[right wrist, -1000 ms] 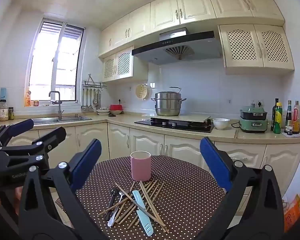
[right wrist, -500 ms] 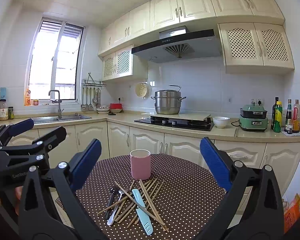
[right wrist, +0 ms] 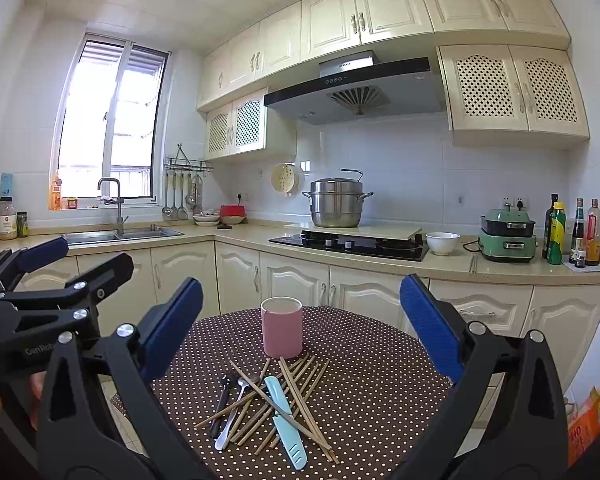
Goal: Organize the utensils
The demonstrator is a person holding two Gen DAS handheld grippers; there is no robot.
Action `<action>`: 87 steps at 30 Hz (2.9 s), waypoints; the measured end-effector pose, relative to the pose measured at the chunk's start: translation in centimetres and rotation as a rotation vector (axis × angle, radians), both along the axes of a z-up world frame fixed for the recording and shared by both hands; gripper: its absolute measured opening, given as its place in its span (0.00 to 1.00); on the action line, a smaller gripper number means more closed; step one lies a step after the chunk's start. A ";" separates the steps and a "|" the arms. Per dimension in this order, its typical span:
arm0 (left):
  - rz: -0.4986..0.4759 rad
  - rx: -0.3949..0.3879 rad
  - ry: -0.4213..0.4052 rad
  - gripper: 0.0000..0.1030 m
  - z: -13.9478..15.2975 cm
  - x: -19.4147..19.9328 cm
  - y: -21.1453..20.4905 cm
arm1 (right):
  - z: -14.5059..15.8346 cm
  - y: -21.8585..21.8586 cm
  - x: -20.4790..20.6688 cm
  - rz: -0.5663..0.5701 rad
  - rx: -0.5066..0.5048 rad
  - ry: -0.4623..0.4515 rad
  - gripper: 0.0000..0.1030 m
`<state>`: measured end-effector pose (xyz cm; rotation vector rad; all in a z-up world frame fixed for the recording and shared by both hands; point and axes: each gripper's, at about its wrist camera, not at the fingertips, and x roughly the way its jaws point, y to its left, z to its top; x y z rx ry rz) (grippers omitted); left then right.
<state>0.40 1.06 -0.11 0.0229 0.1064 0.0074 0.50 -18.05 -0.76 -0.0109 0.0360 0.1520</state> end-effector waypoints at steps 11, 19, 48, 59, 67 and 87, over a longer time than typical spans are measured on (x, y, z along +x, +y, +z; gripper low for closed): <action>0.004 0.002 0.020 0.96 -0.3 0.5 0.0 | -0.1 -0.1 0.5 -0.002 -0.003 0.025 0.94; 0.005 0.014 0.018 0.96 -0.3 0.6 -0.5 | -0.1 -0.5 0.6 -0.009 0.000 0.037 0.94; 0.002 0.020 0.046 0.96 -1.0 1.2 -0.9 | -0.9 -1.1 1.3 -0.004 0.016 0.073 0.94; -0.061 0.023 0.240 0.96 -4.6 7.5 -0.2 | -4.4 -1.5 8.2 0.024 -0.027 0.284 0.94; -0.125 -0.013 0.621 0.95 -11.8 16.0 2.8 | -8.5 -2.8 15.0 0.022 -0.096 0.460 0.94; -0.188 -0.179 1.010 0.42 -19.2 28.2 -2.5 | -14.7 -4.5 23.7 0.151 -0.091 0.746 0.86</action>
